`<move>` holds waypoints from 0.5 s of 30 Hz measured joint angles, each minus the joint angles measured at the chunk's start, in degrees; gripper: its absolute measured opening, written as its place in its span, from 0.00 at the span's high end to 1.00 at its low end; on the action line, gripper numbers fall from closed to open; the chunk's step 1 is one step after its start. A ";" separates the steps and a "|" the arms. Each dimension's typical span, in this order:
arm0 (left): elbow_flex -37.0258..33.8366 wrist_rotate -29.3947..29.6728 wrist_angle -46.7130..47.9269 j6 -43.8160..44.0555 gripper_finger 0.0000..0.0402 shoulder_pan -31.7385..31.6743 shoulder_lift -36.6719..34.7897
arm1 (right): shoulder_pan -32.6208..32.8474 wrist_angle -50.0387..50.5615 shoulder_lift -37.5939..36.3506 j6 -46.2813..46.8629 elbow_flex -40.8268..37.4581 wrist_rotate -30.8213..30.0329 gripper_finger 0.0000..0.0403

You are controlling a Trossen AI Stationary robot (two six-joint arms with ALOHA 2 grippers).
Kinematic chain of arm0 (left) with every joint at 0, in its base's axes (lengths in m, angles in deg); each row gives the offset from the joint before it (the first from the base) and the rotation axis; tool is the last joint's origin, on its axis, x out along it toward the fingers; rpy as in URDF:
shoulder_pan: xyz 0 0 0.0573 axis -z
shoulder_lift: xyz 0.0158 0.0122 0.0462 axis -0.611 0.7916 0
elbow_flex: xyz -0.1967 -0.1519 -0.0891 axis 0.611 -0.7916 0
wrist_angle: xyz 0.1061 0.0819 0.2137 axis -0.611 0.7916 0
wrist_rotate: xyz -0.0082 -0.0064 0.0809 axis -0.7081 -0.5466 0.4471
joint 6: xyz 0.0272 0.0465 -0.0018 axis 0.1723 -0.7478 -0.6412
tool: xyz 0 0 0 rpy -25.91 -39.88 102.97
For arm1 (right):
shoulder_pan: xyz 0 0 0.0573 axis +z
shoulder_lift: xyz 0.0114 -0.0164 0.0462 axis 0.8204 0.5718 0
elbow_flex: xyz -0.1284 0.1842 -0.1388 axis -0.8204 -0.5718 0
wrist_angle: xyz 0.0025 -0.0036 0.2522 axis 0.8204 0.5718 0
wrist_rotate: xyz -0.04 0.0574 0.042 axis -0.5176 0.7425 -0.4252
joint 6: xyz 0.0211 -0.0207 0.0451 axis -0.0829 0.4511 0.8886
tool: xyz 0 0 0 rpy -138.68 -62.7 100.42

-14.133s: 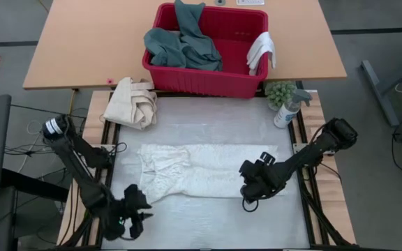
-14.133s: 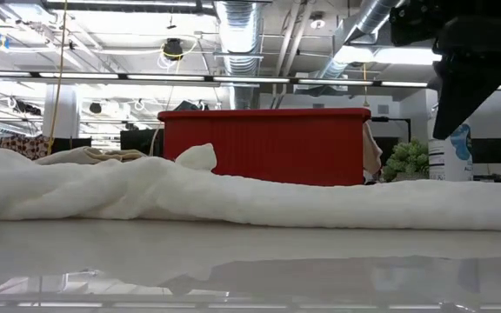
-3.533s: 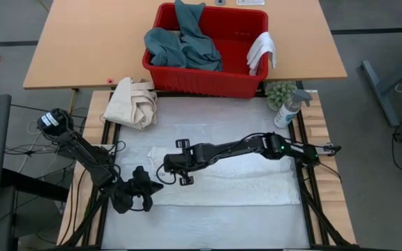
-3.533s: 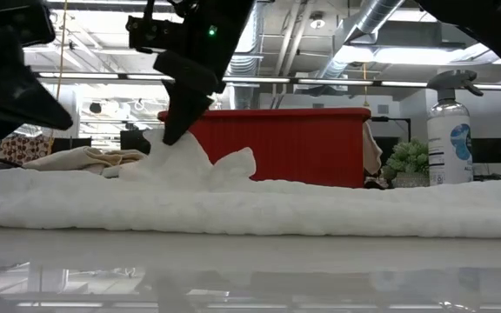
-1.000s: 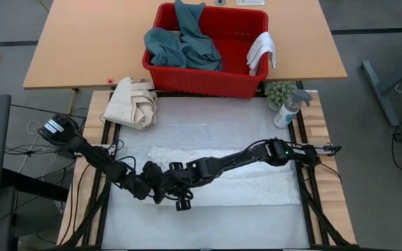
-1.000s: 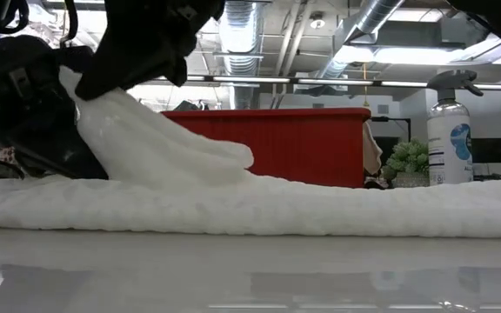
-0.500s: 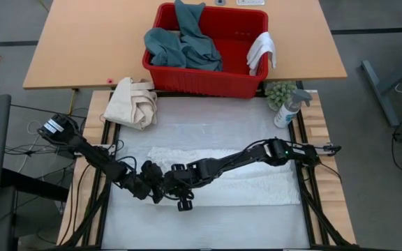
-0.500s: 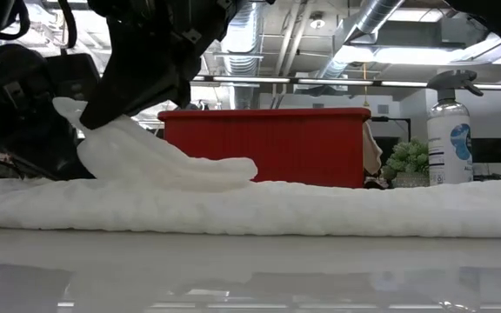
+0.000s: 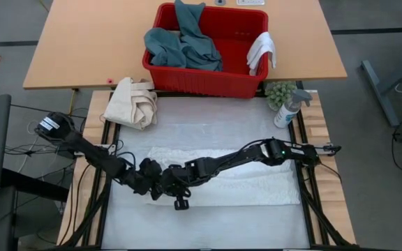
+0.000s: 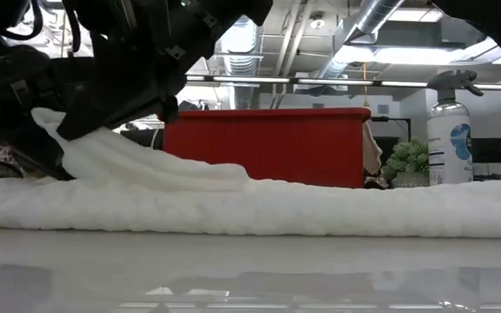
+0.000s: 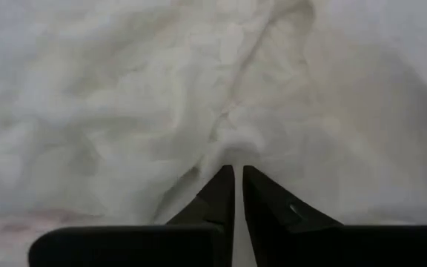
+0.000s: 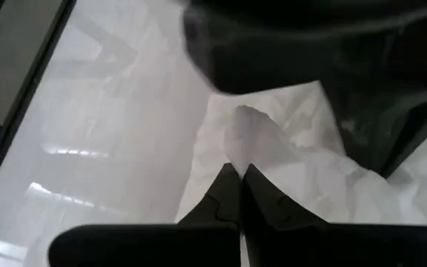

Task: Fold Laundry from Bin
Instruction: Fold the white shirt

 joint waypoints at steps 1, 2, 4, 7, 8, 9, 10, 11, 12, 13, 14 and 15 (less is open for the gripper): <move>-0.03 0.09 0.83 0.01 0.96 0.00 -0.83 | -0.01 -0.10 0.15 0.06 0.03 0.01 0.95; -0.01 0.07 1.71 -0.01 0.96 0.00 -1.76 | -0.01 0.02 0.28 0.13 0.03 0.05 0.95; 0.00 0.02 4.62 0.00 0.96 0.03 -3.89 | 0.03 0.13 0.48 0.14 -0.05 0.25 0.95; 0.00 0.72 7.50 0.00 0.96 0.03 -6.62 | 0.03 -0.32 0.43 0.12 -0.04 0.27 0.95; 0.00 1.31 7.81 0.00 0.96 0.03 -7.35 | 0.03 -0.36 0.41 0.10 -0.03 0.27 0.95; 0.00 1.88 7.99 -0.05 0.96 0.03 -7.91 | -0.01 -0.32 0.41 0.10 -0.03 0.27 0.95; 0.00 2.51 7.98 -0.40 0.96 0.03 -8.31 | -0.01 -0.25 0.41 0.10 -0.03 0.27 0.95; 0.00 3.09 7.96 -0.73 0.96 0.03 -8.59 | -0.01 -0.15 0.41 0.08 -0.03 0.27 0.95; 0.00 3.81 8.01 -0.99 0.96 0.03 -8.83 | -0.01 -0.17 0.56 -0.03 -0.03 0.27 0.95; 0.00 4.21 7.98 -1.01 0.96 0.03 -9.03 | -0.01 -0.72 1.08 0.06 0.04 0.27 0.95; 0.00 3.79 7.71 -0.75 0.96 0.03 -9.34 | -0.01 -0.81 1.23 0.29 0.08 0.27 0.95; 0.00 2.00 7.52 -0.59 0.96 0.02 -9.77 | -0.01 -0.35 1.41 0.45 0.03 0.27 0.95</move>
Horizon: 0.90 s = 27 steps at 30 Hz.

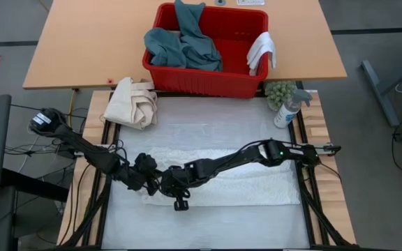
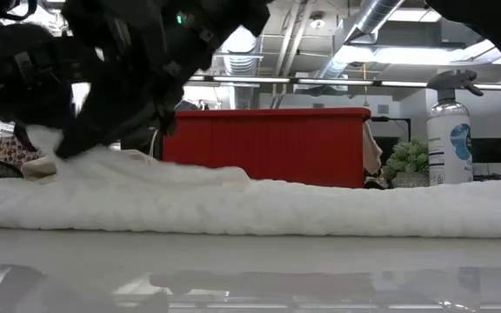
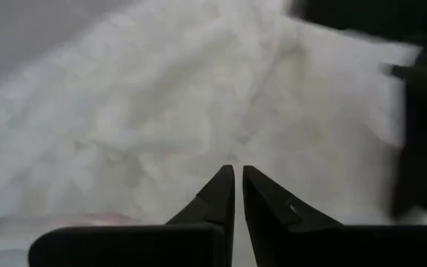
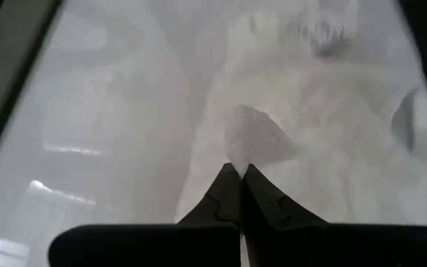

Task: Fold Laundry from Bin
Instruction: Fold the white shirt

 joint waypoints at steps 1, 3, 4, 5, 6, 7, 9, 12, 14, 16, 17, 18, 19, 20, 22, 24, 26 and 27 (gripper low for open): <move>0.00 -2.57 -0.33 -0.35 0.96 -0.01 -0.52 | 0.00 0.38 0.11 0.46 -0.10 -0.01 0.95; 0.06 -8.94 -0.64 -1.40 0.96 0.44 -1.24 | 0.00 0.44 0.16 0.82 -0.11 -0.13 0.95; 0.04 -10.79 0.06 -1.50 0.97 0.91 -1.51 | 0.00 0.42 0.09 0.81 -0.05 -0.15 0.95; 0.04 -11.39 0.77 -1.56 0.98 1.58 -1.67 | -0.02 0.42 0.04 0.81 -0.02 -0.24 0.95; 0.04 -11.08 1.26 -1.85 0.99 2.25 -1.79 | -0.14 0.43 0.03 0.82 0.00 -0.24 0.95; 0.04 -9.82 1.68 -2.07 0.99 2.86 -1.88 | -0.25 0.45 0.05 0.83 0.00 -0.24 0.95; 0.04 -5.92 2.13 -2.18 0.99 3.62 -1.90 | -0.33 0.72 0.05 0.83 -0.02 -0.24 0.95; 0.04 0.49 0.43 -2.24 1.00 4.03 -1.89 | -0.39 0.50 0.05 0.43 -0.02 -0.24 0.95; 0.04 2.52 -0.44 -2.93 1.00 3.74 -1.89 | -0.41 0.61 0.05 -0.01 -0.02 -0.24 0.94; 0.04 2.72 -1.19 -3.83 1.00 3.23 -1.89 | -0.37 0.72 0.05 -0.02 -0.02 -0.24 0.88; 0.04 2.68 -1.14 -4.04 1.00 2.96 -1.89 | -0.37 0.66 0.05 -0.07 -0.02 -0.13 0.84; 0.04 2.65 -1.02 -4.31 1.00 2.75 -1.89 | -0.37 0.60 0.05 -0.31 -0.02 0.05 0.79; 0.04 2.65 -1.04 -4.55 1.00 2.58 -1.89 | -0.37 0.66 -0.09 -0.44 -0.02 0.15 0.74; 0.04 2.70 -1.07 -4.59 1.00 2.36 -1.89 | -0.37 0.84 -0.26 -0.75 -0.04 0.17 0.70; 0.04 2.93 -1.06 -4.59 1.00 1.95 -1.89 | -0.37 1.77 -0.57 -2.12 0.76 0.33 0.60; 0.04 3.10 -1.18 -4.60 1.00 1.59 -1.89 | -0.37 4.12 -1.12 -3.73 2.54 0.57 0.51; 0.04 3.14 -1.29 -4.59 1.00 1.39 -1.89 | -0.37 7.05 -1.30 -4.91 5.16 0.37 0.44; 0.04 3.20 -1.55 -4.59 1.00 1.36 -1.89 | -0.37 9.76 -1.33 -5.42 6.78 -0.08 0.41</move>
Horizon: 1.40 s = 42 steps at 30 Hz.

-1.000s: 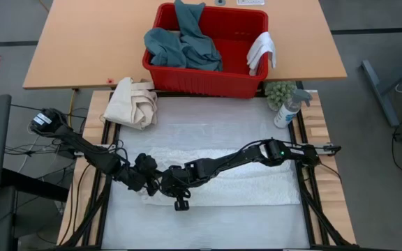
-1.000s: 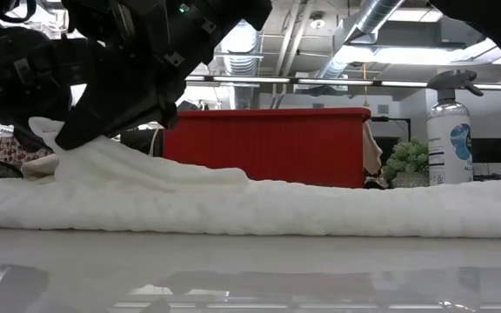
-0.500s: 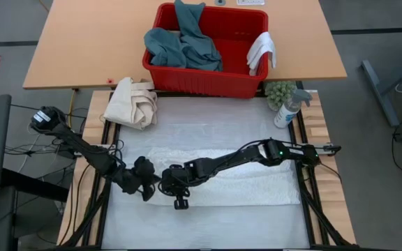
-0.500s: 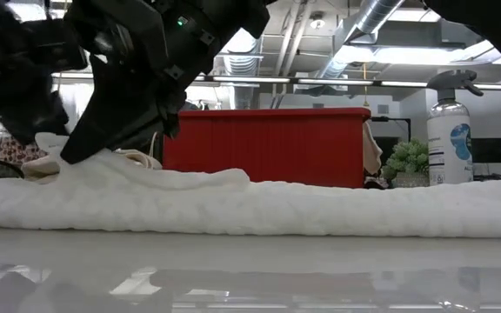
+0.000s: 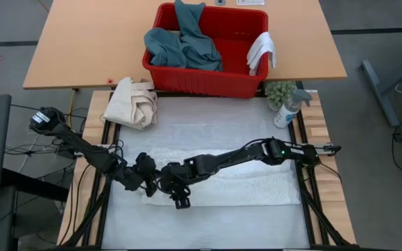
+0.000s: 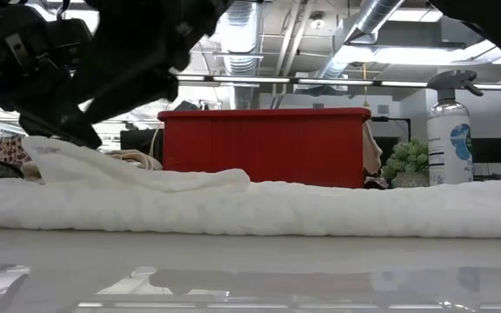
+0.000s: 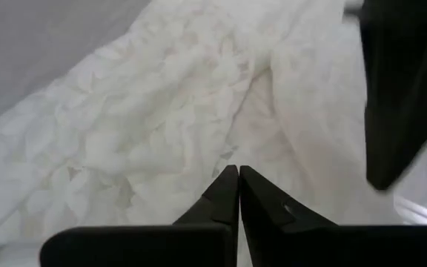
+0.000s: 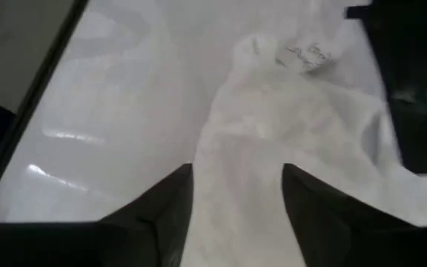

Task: Fold Laundry from Bin
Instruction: Fold the white shirt

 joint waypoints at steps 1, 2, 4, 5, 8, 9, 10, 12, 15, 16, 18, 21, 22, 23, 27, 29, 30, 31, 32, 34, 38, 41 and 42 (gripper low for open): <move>0.00 -0.02 -0.64 -0.02 1.00 0.00 0.00 | 0.03 3.18 0.00 -0.59 1.48 -0.18 0.40; 0.00 -0.04 -1.52 -0.12 1.00 0.00 0.00 | 0.11 6.73 0.00 -1.00 2.95 -0.19 0.39; 0.00 -0.22 -4.11 -1.05 1.00 0.00 0.00 | 0.49 14.86 0.00 -2.08 5.19 -0.48 0.38; 0.00 -0.50 -5.69 -1.94 1.00 0.00 0.01 | 0.83 19.19 -0.02 -2.50 5.92 -0.94 0.39; 0.00 -0.62 -9.73 -4.80 1.00 0.00 0.08 | 2.29 31.58 0.00 -4.29 6.30 -1.34 0.41; 0.00 -0.49 -10.53 -5.66 1.00 0.00 0.11 | 2.87 34.35 0.13 -4.94 6.09 -1.49 0.41; 0.00 0.08 -10.95 -6.32 1.00 0.00 0.11 | 3.37 35.63 0.17 -5.45 5.45 -1.66 0.42; 0.00 1.80 -11.13 -7.01 1.00 0.00 0.11 | 4.24 34.99 0.11 -5.61 3.01 -3.62 0.43; 0.00 2.85 -11.11 -7.63 1.00 0.00 0.11 | 5.34 34.61 0.39 -4.67 1.51 -8.71 0.43; 0.00 3.04 -11.05 -7.71 1.00 0.00 0.11 | 5.44 34.03 0.39 -4.36 1.52 -10.31 0.44; 0.00 3.09 -10.75 -7.73 1.00 0.00 0.13 | 5.31 31.47 0.09 -3.74 1.71 -11.22 0.44; 0.00 3.09 -9.90 -7.82 1.00 0.00 0.17 | 4.87 30.65 -0.02 -2.50 1.72 -11.48 0.45; 0.00 3.23 -9.62 -7.82 1.00 0.00 0.17 | 4.81 31.28 -0.02 -2.23 1.66 -11.59 0.46; 0.00 3.44 -9.56 -7.82 1.00 0.00 0.17 | 4.69 31.86 -0.11 -2.17 1.66 -12.05 0.46; 0.00 4.03 -10.13 -8.54 1.00 0.00 1.84 | 4.50 31.63 -0.25 -2.22 1.70 -12.36 0.47; -0.02 3.80 -11.03 -8.54 1.00 0.00 3.67 | 4.51 31.29 0.12 -2.42 1.70 -12.89 0.48; -0.02 3.64 -11.72 -8.56 1.00 0.00 4.82 | 4.50 31.03 0.23 -2.42 1.68 -13.40 0.49; -0.03 3.48 -12.00 -8.54 1.00 0.00 5.83 | 4.50 30.92 0.28 -2.41 1.68 -13.97 0.49; -0.07 3.46 -12.76 -8.52 1.00 0.00 6.85 | 4.40 30.96 0.28 -2.42 1.68 -14.34 0.50; -0.05 3.46 -14.49 -8.48 1.00 0.00 8.47 | 4.13 30.93 0.18 -2.45 1.68 -15.35 0.51; -0.07 3.45 -15.79 -8.93 1.00 0.00 9.95 | 3.31 30.44 0.20 -2.55 1.68 -15.33 0.55; -0.07 3.36 -15.79 -8.86 1.00 0.00 9.99 | 3.21 27.91 0.20 -2.58 1.68 -15.34 0.57; -0.07 3.40 -15.79 -8.72 1.00 0.00 9.99 | 3.30 27.26 0.20 -2.58 1.68 -15.33 0.57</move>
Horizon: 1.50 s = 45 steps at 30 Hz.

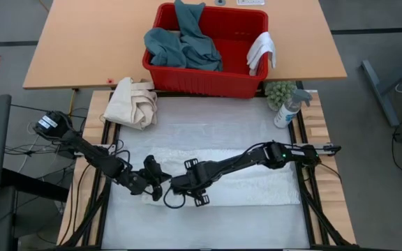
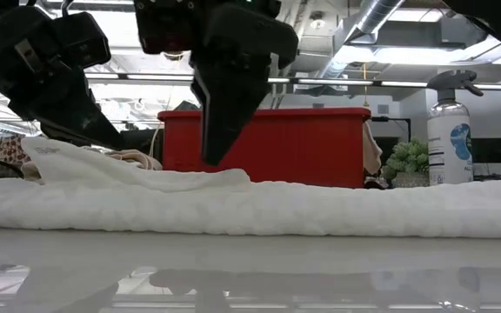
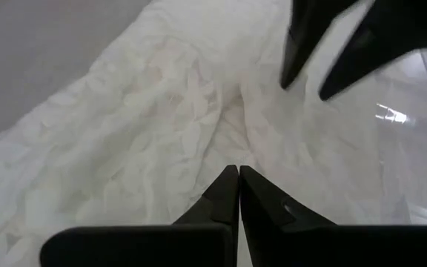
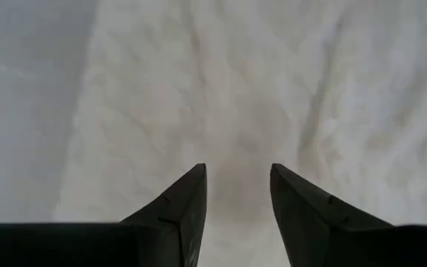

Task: Fold Laundry from Bin
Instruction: Fold the white shirt

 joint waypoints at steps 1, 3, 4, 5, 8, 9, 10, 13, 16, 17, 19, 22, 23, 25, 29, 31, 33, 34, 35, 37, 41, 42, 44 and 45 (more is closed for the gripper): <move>0.00 0.01 0.00 0.26 1.00 0.00 0.00 | 0.03 -0.45 0.00 -0.02 0.00 0.02 0.58; 0.00 0.01 0.02 0.48 1.00 0.00 0.00 | 0.09 -0.54 0.00 0.19 0.00 0.04 0.58; 0.00 0.01 0.02 0.58 1.00 0.00 0.00 | 0.14 -0.36 0.00 0.29 0.00 0.04 0.57; 0.00 0.02 0.02 0.62 1.00 0.00 0.00 | 0.17 -0.21 0.00 0.35 0.00 -0.01 0.57; 0.00 0.04 0.02 0.36 1.00 0.00 0.00 | 0.14 -0.02 0.00 0.43 -0.02 -1.31 0.58; 0.00 0.04 0.02 0.15 1.00 0.00 0.00 | 0.14 0.43 0.00 0.45 0.00 -1.66 0.58; 0.00 0.04 0.03 -0.06 1.00 0.00 0.00 | 0.15 1.07 0.00 0.45 0.00 -1.81 0.58; 0.00 0.11 0.04 -0.60 1.00 0.00 0.00 | 0.37 3.20 0.00 0.46 -0.03 -2.01 0.58; 0.00 0.11 0.03 -0.67 1.00 0.00 0.00 | 0.62 6.40 0.00 0.44 -0.04 -2.28 0.58; 0.00 0.11 0.02 -0.70 1.00 0.00 0.00 | 0.57 8.36 0.00 0.45 -0.04 -3.00 0.58; 0.00 0.16 0.02 -1.33 1.00 0.00 0.00 | 0.56 12.14 -0.27 0.50 -0.11 -3.17 0.58; 0.00 0.15 0.01 -1.63 1.00 0.00 0.00 | 0.14 19.54 -0.78 2.37 0.02 -2.97 0.58; 0.00 0.15 -0.08 -1.61 1.00 0.00 0.00 | 0.07 22.90 -1.08 2.39 -0.06 -2.91 0.58; 0.02 0.13 -0.39 -1.61 1.00 0.00 0.00 | -0.11 22.99 -1.90 1.75 -0.17 -2.88 0.58; 0.02 0.31 -0.37 -1.61 1.00 -0.02 0.02 | -0.26 23.04 -8.98 1.23 -0.22 -6.63 0.58; 0.02 0.38 -0.81 -1.57 1.00 -0.14 0.02 | -0.45 22.11 -15.29 2.12 -0.97 -10.17 0.58; 0.04 0.35 -0.93 -1.60 1.00 -0.42 0.02 | -0.97 21.20 -21.83 3.35 -2.95 -10.82 0.58; 0.04 0.22 -0.92 -1.59 1.00 -0.65 0.02 | -1.22 20.76 -25.16 5.17 -4.56 -11.47 0.59; 0.04 0.11 -1.07 -1.49 1.00 -0.85 0.02 | -1.47 20.57 -28.48 7.54 -6.53 -11.84 0.59; 0.04 0.11 -1.23 -1.24 1.00 -0.90 0.02 | -1.79 19.34 -35.65 12.28 -12.15 -12.00 0.59; 0.04 -1.37 -3.89 -3.05 1.00 -0.92 0.00 | 0.70 9.72 -53.05 20.54 -29.78 -13.90 0.59; 0.04 -2.31 -4.61 -3.95 1.00 -0.90 -0.09 | 1.67 6.01 -57.51 22.74 -35.28 -15.49 0.59; 0.04 -4.58 -6.54 -5.70 1.00 -0.90 -0.28 | 3.17 -3.48 -65.24 26.52 -46.75 -17.89 0.59; 0.04 -5.92 -7.31 -6.58 1.00 -0.94 -0.88 | 3.34 -11.00 -68.46 27.47 -52.27 -18.00 0.59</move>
